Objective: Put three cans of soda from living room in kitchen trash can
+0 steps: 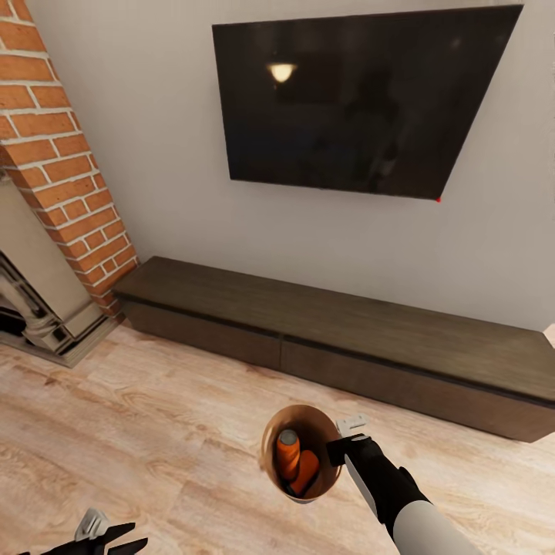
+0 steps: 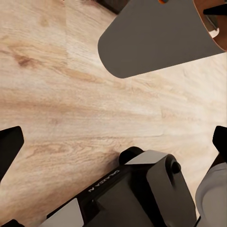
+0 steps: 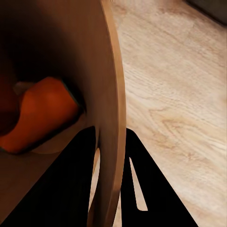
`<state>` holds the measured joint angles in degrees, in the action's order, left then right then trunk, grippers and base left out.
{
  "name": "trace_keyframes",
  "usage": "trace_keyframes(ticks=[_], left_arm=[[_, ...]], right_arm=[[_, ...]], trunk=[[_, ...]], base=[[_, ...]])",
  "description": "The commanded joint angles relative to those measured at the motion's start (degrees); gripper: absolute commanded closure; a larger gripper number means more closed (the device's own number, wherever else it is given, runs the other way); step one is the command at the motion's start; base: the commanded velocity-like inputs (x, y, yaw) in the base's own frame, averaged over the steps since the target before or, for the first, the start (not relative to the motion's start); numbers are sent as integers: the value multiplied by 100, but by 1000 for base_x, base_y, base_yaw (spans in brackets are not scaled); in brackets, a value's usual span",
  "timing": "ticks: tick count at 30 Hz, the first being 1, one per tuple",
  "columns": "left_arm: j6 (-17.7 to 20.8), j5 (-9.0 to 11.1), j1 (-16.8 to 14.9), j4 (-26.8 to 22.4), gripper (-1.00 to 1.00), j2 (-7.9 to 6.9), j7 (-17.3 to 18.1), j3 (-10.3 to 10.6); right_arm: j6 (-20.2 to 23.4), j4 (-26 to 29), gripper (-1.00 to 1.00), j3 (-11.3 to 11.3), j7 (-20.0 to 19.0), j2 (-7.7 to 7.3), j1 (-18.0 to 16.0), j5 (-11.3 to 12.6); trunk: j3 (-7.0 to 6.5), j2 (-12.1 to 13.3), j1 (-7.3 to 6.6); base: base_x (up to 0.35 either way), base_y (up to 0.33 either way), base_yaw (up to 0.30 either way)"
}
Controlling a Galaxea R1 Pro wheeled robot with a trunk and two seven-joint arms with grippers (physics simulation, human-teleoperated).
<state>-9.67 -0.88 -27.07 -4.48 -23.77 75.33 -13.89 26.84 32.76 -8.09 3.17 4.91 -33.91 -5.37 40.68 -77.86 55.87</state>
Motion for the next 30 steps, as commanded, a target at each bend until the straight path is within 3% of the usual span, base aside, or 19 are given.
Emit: trace_keyframes(ticks=[1, 30], left_arm=[[0, 0, 0, 2, -100, 2, 0, 1], [0, 0, 0, 0, -100, 4, 0, 1]], right_arm=[[-3, 2, 100, 1, -27, 1, -2, 36], [-3, 2, 100, 1, -27, 1, -2, 36]], trunk=[[-10, 0, 0], [-286, 0, 0]], base=[[0, 0, 0], [0, 0, 0]])
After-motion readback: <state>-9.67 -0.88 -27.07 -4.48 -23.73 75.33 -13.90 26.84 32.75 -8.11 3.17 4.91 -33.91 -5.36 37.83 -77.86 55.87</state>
